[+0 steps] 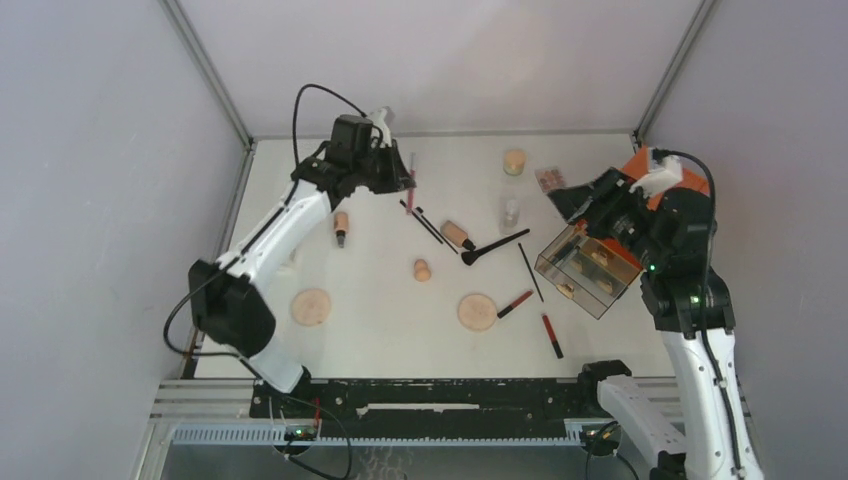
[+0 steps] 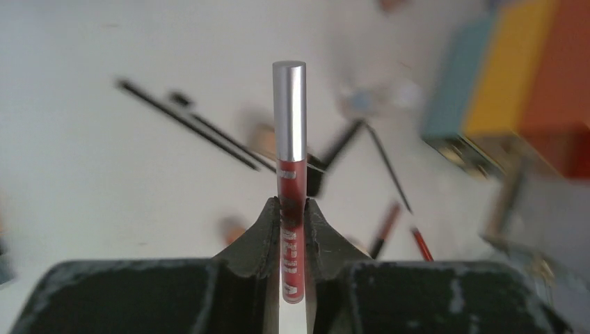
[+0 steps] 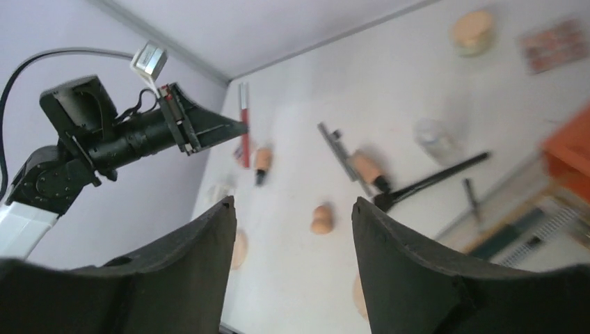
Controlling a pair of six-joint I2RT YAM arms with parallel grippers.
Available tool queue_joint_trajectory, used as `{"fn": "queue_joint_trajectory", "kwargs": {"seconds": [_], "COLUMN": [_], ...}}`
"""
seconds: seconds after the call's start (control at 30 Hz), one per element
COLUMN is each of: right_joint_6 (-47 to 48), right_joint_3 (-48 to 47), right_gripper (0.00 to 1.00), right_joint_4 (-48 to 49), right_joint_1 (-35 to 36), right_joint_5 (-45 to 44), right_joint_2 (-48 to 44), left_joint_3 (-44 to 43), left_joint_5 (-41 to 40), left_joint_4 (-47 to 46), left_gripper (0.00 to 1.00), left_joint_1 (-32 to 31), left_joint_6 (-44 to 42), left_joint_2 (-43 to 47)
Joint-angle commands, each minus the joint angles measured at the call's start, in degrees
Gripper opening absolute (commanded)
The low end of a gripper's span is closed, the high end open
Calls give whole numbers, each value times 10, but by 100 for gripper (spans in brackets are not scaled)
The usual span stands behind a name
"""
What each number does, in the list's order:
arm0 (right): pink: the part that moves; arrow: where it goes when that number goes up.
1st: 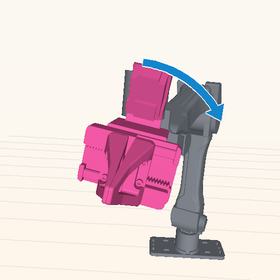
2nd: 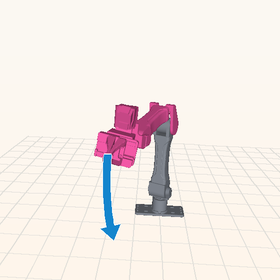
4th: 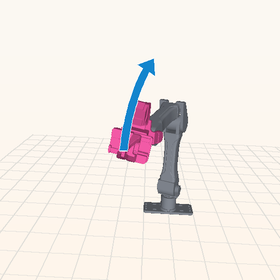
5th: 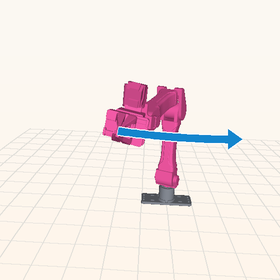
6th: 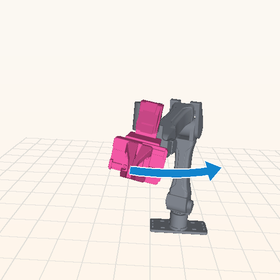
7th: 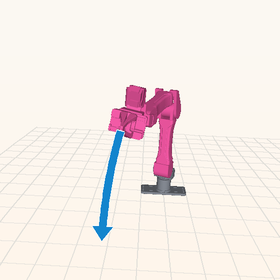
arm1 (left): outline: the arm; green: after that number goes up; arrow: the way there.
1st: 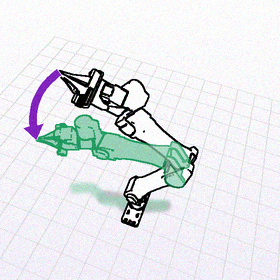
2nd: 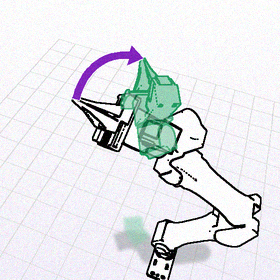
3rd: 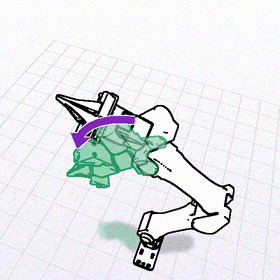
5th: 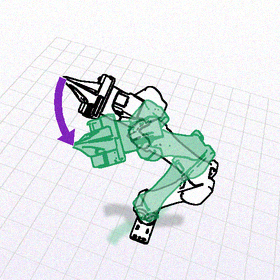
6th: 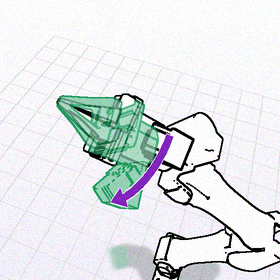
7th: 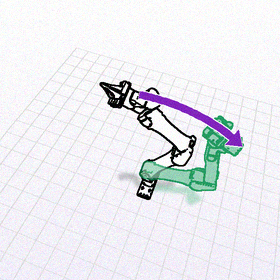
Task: Organize the makeup
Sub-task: Pick up the lipstick at the center of the board, then place the lipstick in the drawer.
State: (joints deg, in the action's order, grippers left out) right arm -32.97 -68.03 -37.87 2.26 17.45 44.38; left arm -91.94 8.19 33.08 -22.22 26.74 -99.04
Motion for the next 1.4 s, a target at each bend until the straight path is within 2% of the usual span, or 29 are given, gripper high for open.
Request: {"fn": "queue_joint_trajectory", "kwargs": {"seconds": [0.0, 0.07, 0.17, 0.33, 0.67, 0.8, 0.93, 0.97, 1.0, 1.03, 1.07, 1.13, 1.17, 1.2, 1.37], "right_joint_6": [-27, -32, -54, -83, -146, -162, -169, -169, -167, -162, -158, -144, -135, -124, -26], "right_joint_3": [-9, -9, -1, 30, 43, 44, 53, 54, 54, 54, 53, 54, 54, 54, 40], "right_gripper": [75, 80, 82, 82, 78, 65, 37, 28, 18, 8, 0, 0, 0, 0, 0], "right_joint_4": [77, 88, 113, 172, 214, 219, 229, 229, 227, 223, 217, 200, 187, 170, 38], "right_joint_1": [105, 162, 202, 213, 239, 249, 255, 256, 255, 256, 253, 232, 214, 192, 59], "right_joint_5": [-23, -49, -63, -52, 8, 20, 15, 15, 13, 8, 3, -10, -15, -22, -106], "right_joint_2": [48, 71, 97, 111, 188, 213, 215, 214, 212, 209, 203, 184, 169, 152, 29], "left_joint_3": [77, 89, 110, 134, 127, 125, 126, 127, 127, 127, 127, 124, 121, 119, 133], "left_joint_5": [175, 196, 213, 237, 250, 245, 239, 238, 238, 235, 227, 197, 182, 173, 114], "left_joint_4": [-59, -60, -74, -113, -130, -132, -131, -131, -130, -129, -125, -103, -90, -79, -56], "left_gripper": [8, 8, 8, 9, 9, 9, 9, 10, 15, 26, 44, 75, 81, 83, 83], "left_joint_1": [-67, -98, -137, -168, -194, -194, -195, -195, -195, -195, -194, -195, -193, -190, -157], "left_joint_6": [-68, -66, -52, -9, 3, 3, -2, -3, -3, -5, -9, -23, -31, -37, -30], "left_joint_2": [96, 118, 148, 172, 165, 170, 172, 172, 172, 172, 172, 172, 170, 168, 167]}}
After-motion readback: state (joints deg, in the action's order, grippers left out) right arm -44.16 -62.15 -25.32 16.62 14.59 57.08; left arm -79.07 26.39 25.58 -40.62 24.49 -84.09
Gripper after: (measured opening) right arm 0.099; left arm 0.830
